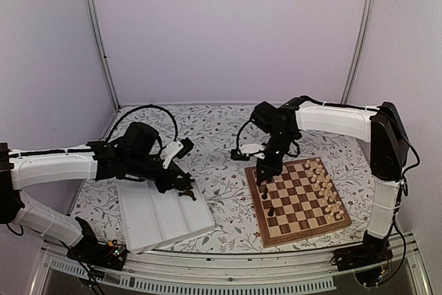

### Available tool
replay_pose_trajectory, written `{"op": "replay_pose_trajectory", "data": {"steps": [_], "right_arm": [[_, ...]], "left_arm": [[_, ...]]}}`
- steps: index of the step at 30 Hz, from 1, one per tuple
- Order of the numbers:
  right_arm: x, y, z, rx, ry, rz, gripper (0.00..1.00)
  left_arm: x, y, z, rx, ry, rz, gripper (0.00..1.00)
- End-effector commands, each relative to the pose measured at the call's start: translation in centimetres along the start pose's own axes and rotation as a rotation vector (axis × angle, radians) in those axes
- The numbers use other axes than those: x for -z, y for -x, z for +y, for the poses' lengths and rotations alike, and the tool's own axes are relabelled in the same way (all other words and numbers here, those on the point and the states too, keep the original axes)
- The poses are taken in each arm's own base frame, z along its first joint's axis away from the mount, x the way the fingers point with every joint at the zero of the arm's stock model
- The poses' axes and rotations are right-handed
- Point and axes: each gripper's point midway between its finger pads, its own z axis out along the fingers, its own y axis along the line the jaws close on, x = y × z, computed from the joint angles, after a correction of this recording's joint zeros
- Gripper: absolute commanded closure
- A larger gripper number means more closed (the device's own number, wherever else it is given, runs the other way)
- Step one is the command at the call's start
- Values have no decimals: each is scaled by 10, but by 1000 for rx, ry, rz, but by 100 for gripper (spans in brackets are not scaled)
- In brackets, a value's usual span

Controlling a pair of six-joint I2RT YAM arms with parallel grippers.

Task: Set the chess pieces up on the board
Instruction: Place the chess piece on the chessboard.

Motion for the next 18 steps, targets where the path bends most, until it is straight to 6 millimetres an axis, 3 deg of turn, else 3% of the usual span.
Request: {"op": "replay_pose_trajectory", "data": {"steps": [1, 18], "right_arm": [[-9, -11, 4, -4, 32, 57, 97], [-20, -18, 4, -15, 53, 99, 95]], "left_arm": [[1, 5, 4, -8, 9, -1, 96], [-1, 3, 4, -3, 6, 9, 95]]}}
